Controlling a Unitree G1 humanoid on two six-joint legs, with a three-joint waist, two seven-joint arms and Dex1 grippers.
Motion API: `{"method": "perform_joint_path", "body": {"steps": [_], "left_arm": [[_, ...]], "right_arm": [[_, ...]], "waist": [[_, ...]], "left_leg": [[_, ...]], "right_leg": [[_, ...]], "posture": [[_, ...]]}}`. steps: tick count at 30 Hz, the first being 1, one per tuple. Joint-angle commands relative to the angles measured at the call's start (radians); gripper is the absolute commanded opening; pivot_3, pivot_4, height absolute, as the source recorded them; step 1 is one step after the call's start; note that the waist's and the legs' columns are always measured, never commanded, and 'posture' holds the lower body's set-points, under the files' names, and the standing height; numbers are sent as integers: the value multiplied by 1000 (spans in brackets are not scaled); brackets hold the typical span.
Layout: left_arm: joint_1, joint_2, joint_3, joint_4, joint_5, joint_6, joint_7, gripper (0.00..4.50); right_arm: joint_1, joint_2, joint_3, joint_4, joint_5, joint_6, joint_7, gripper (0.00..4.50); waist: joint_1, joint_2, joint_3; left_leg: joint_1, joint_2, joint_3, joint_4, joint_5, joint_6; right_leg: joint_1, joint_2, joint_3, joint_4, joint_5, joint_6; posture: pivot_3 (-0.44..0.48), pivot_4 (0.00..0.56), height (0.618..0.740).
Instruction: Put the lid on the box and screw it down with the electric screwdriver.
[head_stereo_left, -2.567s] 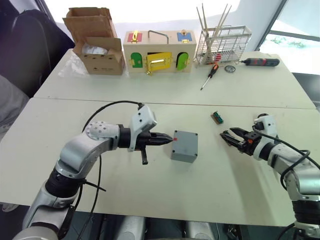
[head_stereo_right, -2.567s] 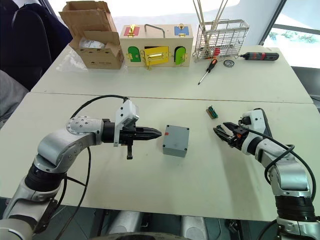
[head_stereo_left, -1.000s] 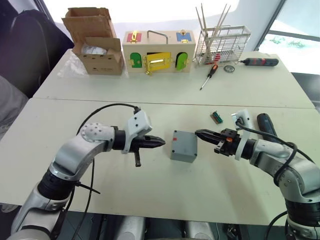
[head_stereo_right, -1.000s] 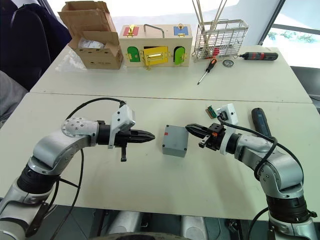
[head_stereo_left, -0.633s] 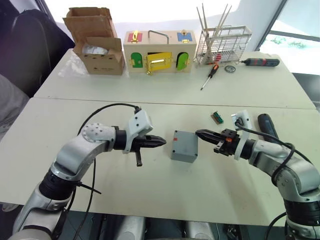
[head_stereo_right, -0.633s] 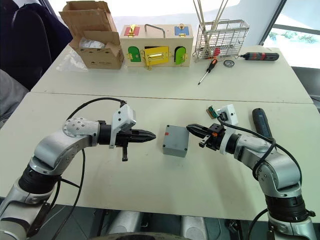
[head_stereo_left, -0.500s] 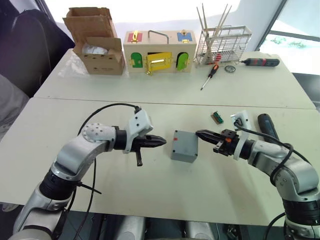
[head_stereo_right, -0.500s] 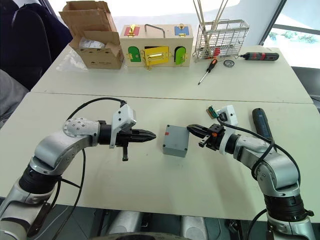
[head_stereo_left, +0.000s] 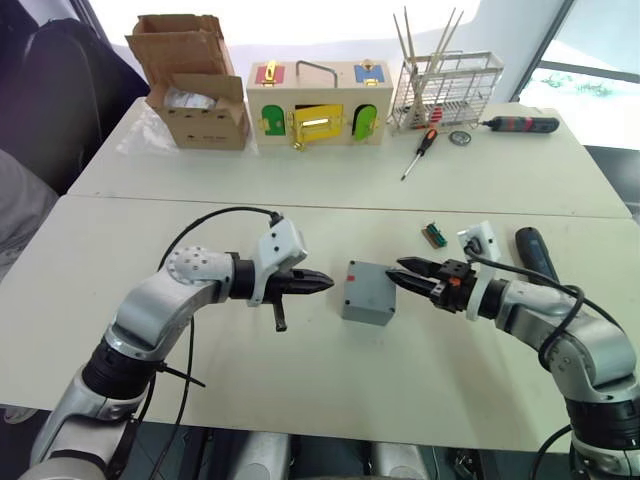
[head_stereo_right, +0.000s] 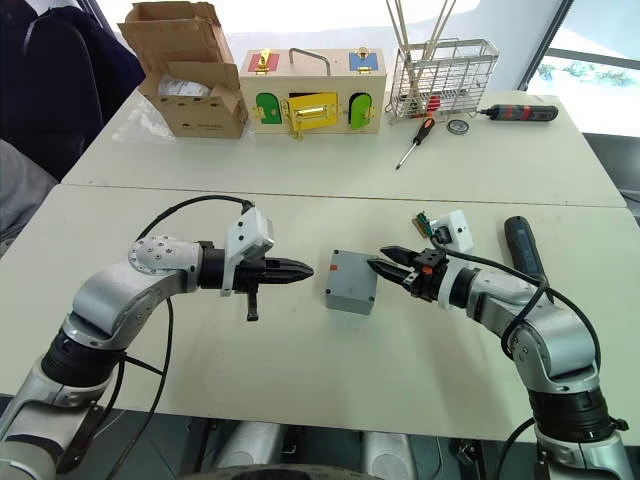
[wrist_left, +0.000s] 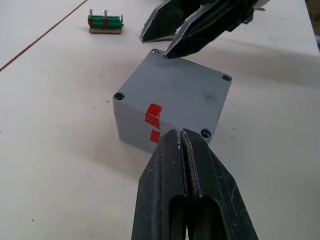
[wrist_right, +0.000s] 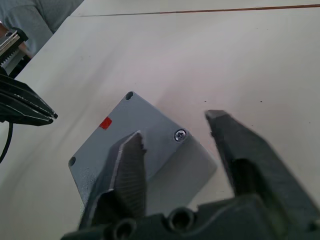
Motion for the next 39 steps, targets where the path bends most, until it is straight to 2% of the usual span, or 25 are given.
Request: {"method": "perform_joint_path", "body": {"steps": [1, 3, 8, 11, 13, 17, 20, 26, 33, 39], "left_arm": [[-24, -21, 21, -17, -21, -18, 0, 0], [-33, -37, 21, -16, -27, -19, -2, 0], [-79, -91, 29, -27, -72, -14, -11, 0], [-100, -117, 10, -53, -91, -16, -20, 0], [-111, -140, -18, -63, -82, -37, -19, 0], [-119, -165, -70, -64, -25, -87, -5, 0], [-115, -168, -95, -69, 1, -108, 4, 0], [-83, -168, -134, -146, -6, -104, -1, 0], [-42, -200, -165, -202, -8, -70, 59, 0], [-8, -188, -156, -245, -6, -21, 123, 0]], "right_arm": [[-43, -39, -93, -20, 29, -5, 1, 3812], [-67, -64, -147, -12, 60, 20, 0, 4471], [-208, -132, -376, 75, 240, 210, -85, 4471], [-258, -279, -412, 171, 243, 311, -57, 4471], [-255, -423, -355, 249, 172, 304, 16, 4471], [-187, -703, -132, 409, -12, 217, 200, 4471], [-204, -804, -6, 518, -61, 258, 313, 4471], [-387, -802, 262, 700, -195, 332, 498, 4471], [-697, -630, 503, 986, -395, 393, 599, 4471], [-824, -517, 684, 1209, -597, 273, 701, 4471]], "waist": [[2, 0, 0], [2, 0, 0], [3, 0, 0], [3, 0, 0], [3, 1, 0], [-1, 1, 0], [-8, 2, 0], [-25, 5, 1], [-20, 6, 1], [-17, 6, 1]], "left_leg": [[0, 0, 0, 0, 0, 0], [0, 0, 0, 0, 0, 0], [0, 0, 0, 0, 0, 0], [0, 0, 0, 0, 0, 0], [0, 0, 1, -1, 0, 1], [0, 1, 3, 0, -2, 4], [0, 1, 4, 0, -4, 8], [0, 1, 5, 0, -4, 7], [0, 1, 6, 0, -1, 2], [-1, 0, 6, 0, -1, 2]], "right_leg": [[0, 0, 0, 0, 0, 0], [0, 0, 0, 0, 0, 0], [0, 0, 0, 0, 0, 0], [0, -1, 0, -1, 0, 0], [0, -1, 0, -1, 0, 0], [1, -1, 0, -2, 0, 0], [1, 0, 0, -2, 0, 0], [-1, -1, 2, -2, 0, 0], [-1, -1, 3, -2, 0, 0], [-2, -1, 3, -2, 0, 0]], "posture": [[0, 150, 730], [0, 150, 730], [0, 150, 730], [0, 150, 730], [0, 150, 730], [0, 150, 730], [0, 150, 730], [0, 150, 730], [0, 150, 730], [0, 150, 730]]}}
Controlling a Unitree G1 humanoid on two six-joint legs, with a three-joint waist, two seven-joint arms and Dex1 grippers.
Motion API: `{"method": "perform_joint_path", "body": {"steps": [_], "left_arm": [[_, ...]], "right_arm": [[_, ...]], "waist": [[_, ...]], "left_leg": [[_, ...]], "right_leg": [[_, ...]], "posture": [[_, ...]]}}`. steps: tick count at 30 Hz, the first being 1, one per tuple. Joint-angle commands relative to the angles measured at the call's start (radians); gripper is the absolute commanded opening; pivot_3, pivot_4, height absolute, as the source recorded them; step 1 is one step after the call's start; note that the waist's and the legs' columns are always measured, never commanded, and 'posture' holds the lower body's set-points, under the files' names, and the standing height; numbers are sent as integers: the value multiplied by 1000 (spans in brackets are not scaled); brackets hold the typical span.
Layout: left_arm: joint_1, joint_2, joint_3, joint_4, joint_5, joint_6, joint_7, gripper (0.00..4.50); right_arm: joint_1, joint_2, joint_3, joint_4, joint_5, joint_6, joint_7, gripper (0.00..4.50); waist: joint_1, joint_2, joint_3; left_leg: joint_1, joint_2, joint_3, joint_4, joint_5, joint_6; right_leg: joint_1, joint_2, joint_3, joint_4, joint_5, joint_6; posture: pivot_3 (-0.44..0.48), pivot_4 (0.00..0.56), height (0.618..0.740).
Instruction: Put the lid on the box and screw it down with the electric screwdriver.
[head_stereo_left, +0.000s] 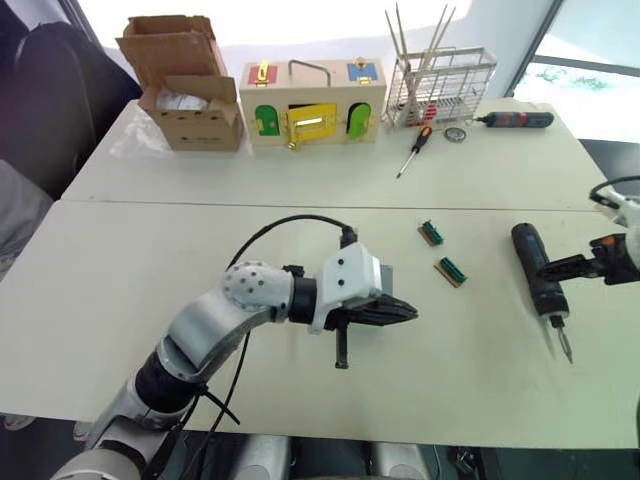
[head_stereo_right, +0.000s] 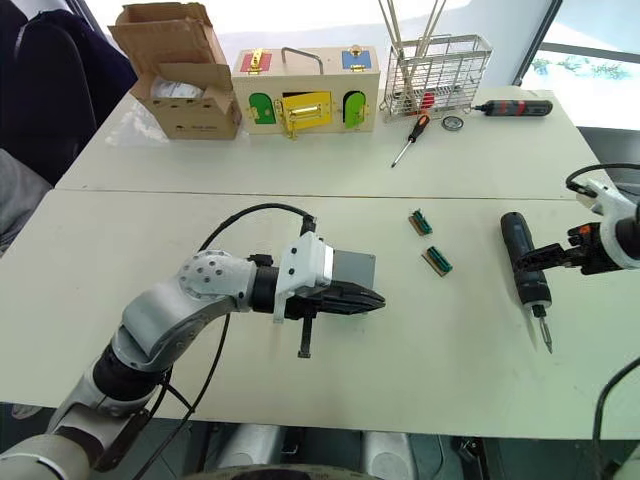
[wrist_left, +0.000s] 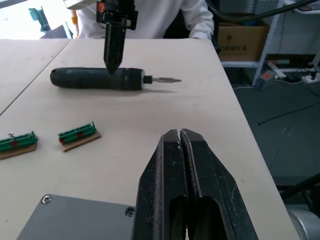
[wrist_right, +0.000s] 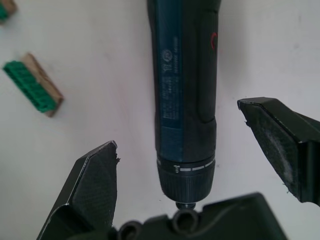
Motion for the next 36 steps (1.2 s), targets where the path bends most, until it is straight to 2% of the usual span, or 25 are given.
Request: {"method": "perform_joint_path", "body": {"steps": [1, 6, 11, 12, 13, 19, 22, 27, 30, 33, 36], "left_arm": [[11, 10, 17, -51, -4, 21, 36, 0], [27, 21, 20, -68, -10, 40, 65, 0], [35, 18, 18, -65, -9, 43, 85, 0], [35, 18, 18, -63, -8, 42, 88, 0], [35, 20, 18, -60, -4, 42, 93, 0], [41, 31, 20, -55, 0, 38, 104, 0], [31, 36, 16, -37, 21, 30, 110, 0], [6, 68, 69, 24, 29, 4, 88, 0], [-23, 100, 118, 87, 31, -17, 63, 0], [-76, 165, 198, 207, 5, -54, -25, 0], [-125, 206, 200, 282, 1, -78, -118, 0]], "right_arm": [[-62, 33, 71, 121, -127, -84, 56, 4471], [-113, 115, 110, 265, -236, -161, 101, 4471], [-127, 175, 114, 337, -315, -225, 136, 4471], [-126, 180, 117, 345, -329, -232, 154, 3977], [-118, 178, 124, 347, -347, -250, 172, 3799], [-67, 173, 109, 366, -416, -313, 202, 1830], [-61, 183, 68, 375, -418, -320, 173, 1774], [-132, 210, -79, 410, -369, -309, 46, 1774], [-231, 217, -222, 427, -297, -256, -54, 1774], [-307, 168, -397, 271, -194, -162, -105, 1774], [-164, 155, -651, -117, -70, 22, -188, 1774]], "waist": [[-2, 0, 0], [-5, 0, 0], [-4, 0, 0], [-3, 0, 0], [-3, 0, 0], [-2, -1, 0], [1, -3, -1], [-6, -7, -2], [-15, -3, -1], [-14, 5, 2], [-1, 8, 3]], "left_leg": [[0, 0, 0, 0, 0, 0], [0, 0, 0, 0, 0, -1], [0, 0, -1, 0, 1, -1], [0, 0, -1, 0, 1, -1], [0, 0, -1, 1, 1, -1], [0, 0, -2, 0, 1, -1], [0, 0, -3, 1, 1, -2], [2, 0, -4, 1, 1, -2], [2, 0, -1, 1, 1, -2], [0, 0, 3, -3, 1, -2], [-5, 1, 3, -5, 2, -3]], "right_leg": [[0, 0, 0, 0, 0, 0], [0, 0, 0, 1, 0, 0], [0, 0, 0, 1, 0, 0], [0, 0, 0, 0, 0, 0], [0, 0, 0, 0, 0, 0], [0, 0, -2, 1, 0, 0], [2, 0, -3, 0, 0, 0], [4, 0, -3, 0, 0, 0], [2, 0, 0, 0, 0, 0], [-5, 0, 2, 3, 0, 0], [-13, 1, 1, 4, 0, 0]], "posture": [[0, 150, 730], [0, 150, 730], [0, 150, 730], [0, 150, 730], [0, 150, 730], [0, 150, 730], [0, 150, 730], [0, 150, 730], [0, 150, 730], [0, 150, 730], [0, 150, 730]]}}
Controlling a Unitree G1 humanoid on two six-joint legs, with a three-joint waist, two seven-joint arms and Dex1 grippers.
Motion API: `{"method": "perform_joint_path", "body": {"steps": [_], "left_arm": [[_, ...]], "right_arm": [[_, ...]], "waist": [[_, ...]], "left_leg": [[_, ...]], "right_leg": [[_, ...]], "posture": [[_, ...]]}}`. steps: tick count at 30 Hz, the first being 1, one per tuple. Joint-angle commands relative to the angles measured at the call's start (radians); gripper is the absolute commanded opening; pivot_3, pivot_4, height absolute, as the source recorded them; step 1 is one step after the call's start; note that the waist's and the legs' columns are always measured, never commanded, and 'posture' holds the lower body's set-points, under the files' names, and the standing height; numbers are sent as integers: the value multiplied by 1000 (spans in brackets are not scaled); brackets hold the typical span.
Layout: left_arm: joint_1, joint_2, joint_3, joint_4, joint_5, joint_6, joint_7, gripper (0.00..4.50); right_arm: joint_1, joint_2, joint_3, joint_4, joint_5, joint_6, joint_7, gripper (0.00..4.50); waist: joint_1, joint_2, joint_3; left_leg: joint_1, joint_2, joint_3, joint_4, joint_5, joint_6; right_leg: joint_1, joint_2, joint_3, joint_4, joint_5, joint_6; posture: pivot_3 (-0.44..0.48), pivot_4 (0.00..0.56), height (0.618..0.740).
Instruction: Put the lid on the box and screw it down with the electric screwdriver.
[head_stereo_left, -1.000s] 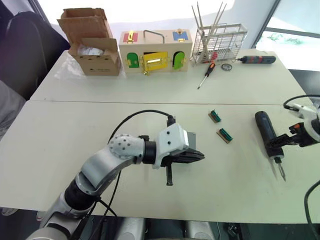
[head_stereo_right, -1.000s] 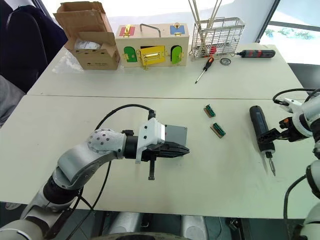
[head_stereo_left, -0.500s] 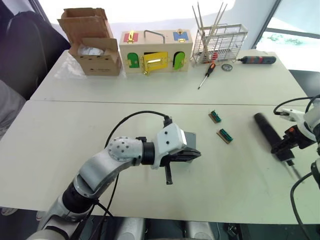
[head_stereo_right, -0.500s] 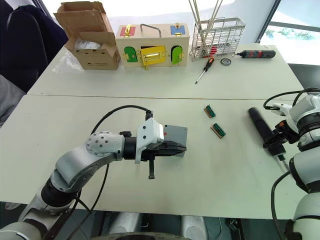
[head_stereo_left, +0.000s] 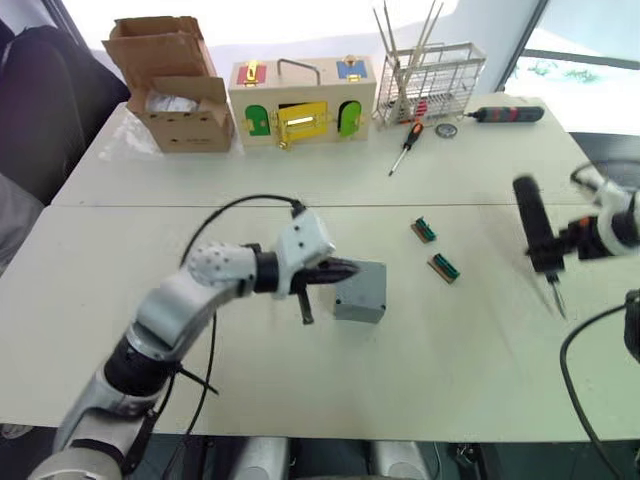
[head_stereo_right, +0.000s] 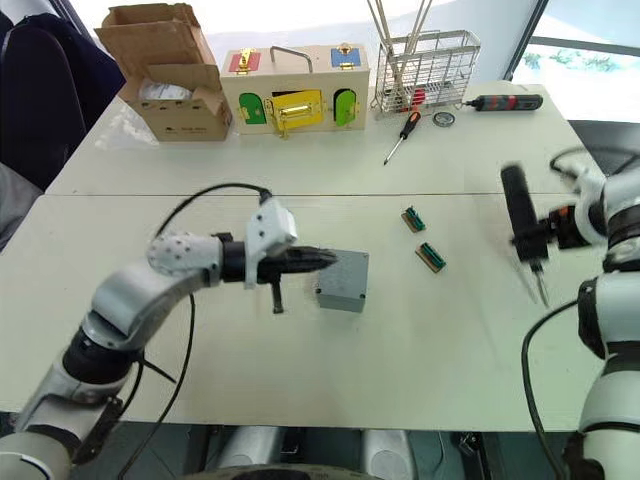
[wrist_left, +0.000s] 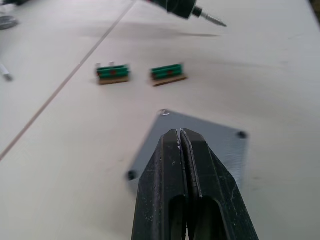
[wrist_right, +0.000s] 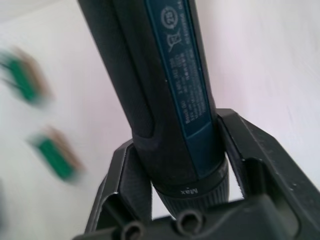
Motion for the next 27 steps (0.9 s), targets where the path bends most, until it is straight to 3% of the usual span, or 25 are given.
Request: {"method": "perform_joint_path", "body": {"steps": [1, 4, 6, 9, 11, 17, 27], "left_arm": [[-42, 35, 21, 50, -13, -46, -105, 0], [-66, 52, -1, 84, 1, -61, -173, 0], [-87, 42, -12, 95, -1, -52, -198, 0], [-107, 34, -29, 112, 12, -51, -220, 0], [-110, 32, -43, 109, 19, -52, -234, 0], [-118, 1, -107, 138, 88, -80, -225, 0], [-123, -75, -170, 184, 158, -111, -224, 0]], "right_arm": [[134, 4, -331, -483, 151, 210, -104, 1774], [301, 237, -641, -964, 259, 261, -240, 1774], [356, 465, -793, -1244, 334, 268, -343, 1774], [444, 722, -848, -1481, 415, 166, -475, 1774], [504, 807, -830, -1550, 457, 120, -524, 1774], [676, 872, -755, -1647, 648, 112, -552, 1774], [862, 757, -588, -1595, 707, -58, -560, 1774]], "waist": [[8, 0, -1], [5, -3, -1], [2, -4, -1], [6, -3, -1], [9, -3, -1], [-7, -3, -1], [-7, -3, -1]], "left_leg": [[-5, 0, -2, 1, 0, 0], [-12, -1, -7, 6, 0, 0], [-12, -3, -7, 8, 0, 0], [-12, -3, -7, 11, 3, -3], [-12, -3, -9, 12, 3, -3], [-12, -3, -9, 11, 2, -2], [-10, -3, -8, 9, 2, -2]], "right_leg": [[-3, 0, -2, 1, 0, 0], [-7, -1, -7, 7, 0, 0], [-7, -2, -6, 11, 0, 0], [-9, -2, -5, 14, 0, 0], [-9, -1, -5, 16, 0, 0], [-8, -1, -5, 16, 0, 0], [-8, 0, -5, 15, 0, 0]], "posture": [[0, 150, 730], [0, 150, 730], [0, 150, 730], [0, 150, 730], [0, 150, 730], [0, 150, 730], [0, 150, 730]]}}
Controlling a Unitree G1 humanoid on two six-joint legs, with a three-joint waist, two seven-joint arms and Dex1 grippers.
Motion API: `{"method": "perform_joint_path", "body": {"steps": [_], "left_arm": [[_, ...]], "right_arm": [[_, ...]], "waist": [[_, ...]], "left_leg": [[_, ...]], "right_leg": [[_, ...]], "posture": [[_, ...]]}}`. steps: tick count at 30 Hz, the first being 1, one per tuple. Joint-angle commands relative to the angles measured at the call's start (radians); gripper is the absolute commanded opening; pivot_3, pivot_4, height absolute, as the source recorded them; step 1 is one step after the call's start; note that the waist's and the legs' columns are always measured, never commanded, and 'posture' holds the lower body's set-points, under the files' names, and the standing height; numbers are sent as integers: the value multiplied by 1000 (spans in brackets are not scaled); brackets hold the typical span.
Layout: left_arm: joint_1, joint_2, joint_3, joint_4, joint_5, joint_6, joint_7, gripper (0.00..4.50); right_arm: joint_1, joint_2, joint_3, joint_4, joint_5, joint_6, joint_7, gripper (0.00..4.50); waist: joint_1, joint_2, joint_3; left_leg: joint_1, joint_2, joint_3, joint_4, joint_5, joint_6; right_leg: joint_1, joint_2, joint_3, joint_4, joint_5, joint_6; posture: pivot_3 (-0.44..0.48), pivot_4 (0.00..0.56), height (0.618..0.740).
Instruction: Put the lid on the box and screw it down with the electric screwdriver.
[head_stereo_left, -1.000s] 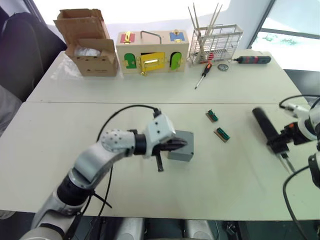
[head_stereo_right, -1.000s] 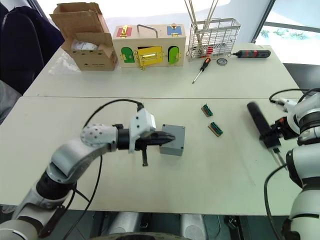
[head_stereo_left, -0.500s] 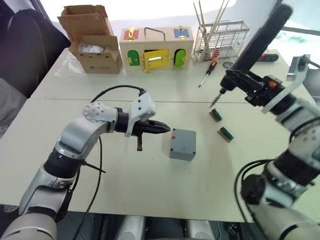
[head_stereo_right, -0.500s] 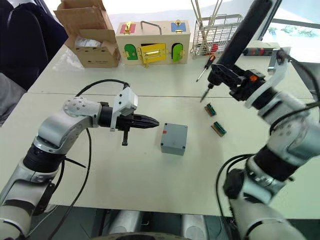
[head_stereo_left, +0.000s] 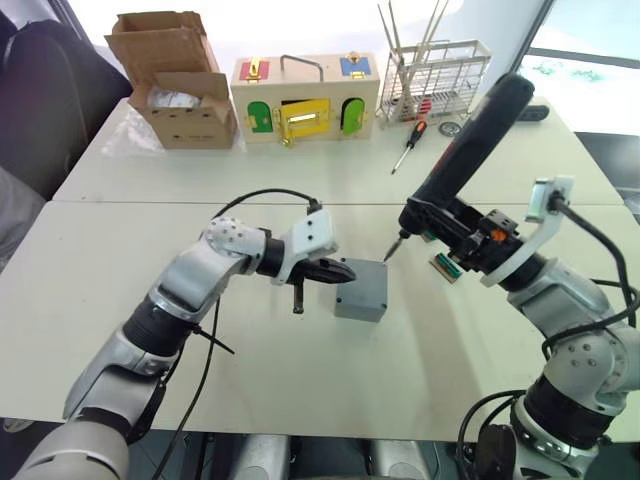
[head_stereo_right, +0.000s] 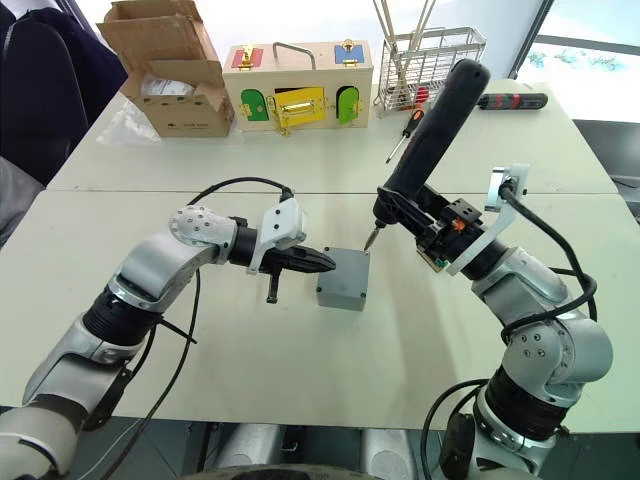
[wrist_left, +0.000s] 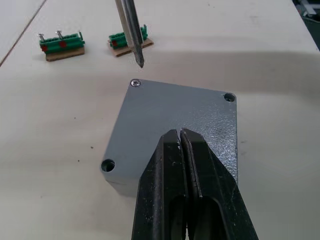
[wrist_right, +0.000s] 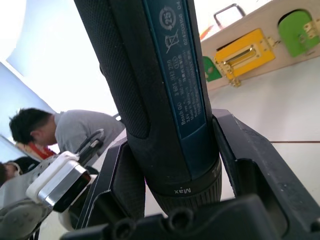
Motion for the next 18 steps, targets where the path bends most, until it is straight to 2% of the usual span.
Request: {"method": "perform_joint_path", "body": {"steps": [1, 5, 18], "left_arm": [[-10, 4, -11, -11, 30, -31, -12, 0], [-1, 0, -30, 6, 68, -58, -16, 0], [9, 5, -15, -23, 63, -34, -28, 0]], "right_arm": [[21, -35, 36, -8, 28, -100, -5, 1774], [47, -53, 76, 16, 35, -158, -33, 1774], [69, -96, 124, 57, 93, -246, -110, 1774]], "waist": [[1, 0, 0], [1, 0, 0], [2, 0, 0]], "left_leg": [[0, 0, 0, 0, 0, 0], [0, 0, 0, 0, 0, 0], [0, 0, 0, 0, 0, 0]], "right_leg": [[0, 0, 0, 0, 0, 0], [0, 0, 0, 0, 0, 0], [0, 0, 0, 0, 0, 0]], "posture": [[0, 150, 730], [0, 150, 730], [0, 150, 730]]}}
